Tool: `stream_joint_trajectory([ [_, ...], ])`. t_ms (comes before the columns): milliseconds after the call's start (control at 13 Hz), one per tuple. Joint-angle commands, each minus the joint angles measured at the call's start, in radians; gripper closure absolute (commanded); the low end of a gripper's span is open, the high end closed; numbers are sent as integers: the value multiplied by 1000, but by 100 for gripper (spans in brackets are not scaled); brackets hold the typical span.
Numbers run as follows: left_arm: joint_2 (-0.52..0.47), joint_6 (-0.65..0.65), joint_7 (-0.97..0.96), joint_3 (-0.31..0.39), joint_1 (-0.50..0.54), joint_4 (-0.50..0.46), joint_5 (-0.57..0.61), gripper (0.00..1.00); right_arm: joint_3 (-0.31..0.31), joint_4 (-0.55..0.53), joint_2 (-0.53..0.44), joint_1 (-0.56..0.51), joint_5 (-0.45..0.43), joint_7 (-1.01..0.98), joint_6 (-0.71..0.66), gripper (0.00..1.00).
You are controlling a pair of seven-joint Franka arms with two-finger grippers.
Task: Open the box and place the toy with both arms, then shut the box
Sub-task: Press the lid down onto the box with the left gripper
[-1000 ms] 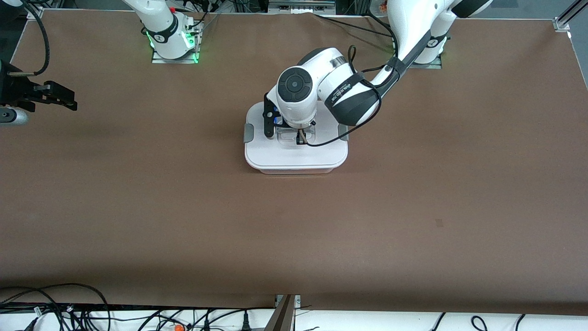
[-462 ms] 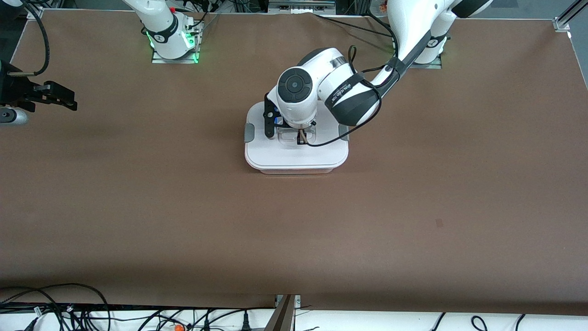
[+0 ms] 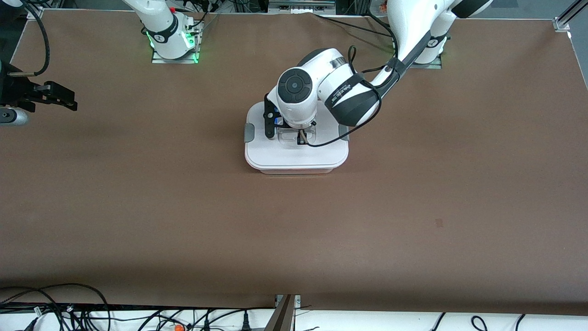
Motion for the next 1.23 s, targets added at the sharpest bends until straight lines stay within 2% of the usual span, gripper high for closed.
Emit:
stream_joint_trajectory([
  [0, 15, -18, -23, 2, -10, 33, 12, 100, 14, 18, 5, -13, -4, -6, -7, 0],
  [1154, 18, -13, -72, 0, -13, 39, 7, 100, 14, 29, 9, -12, -2, -6, -7, 0],
])
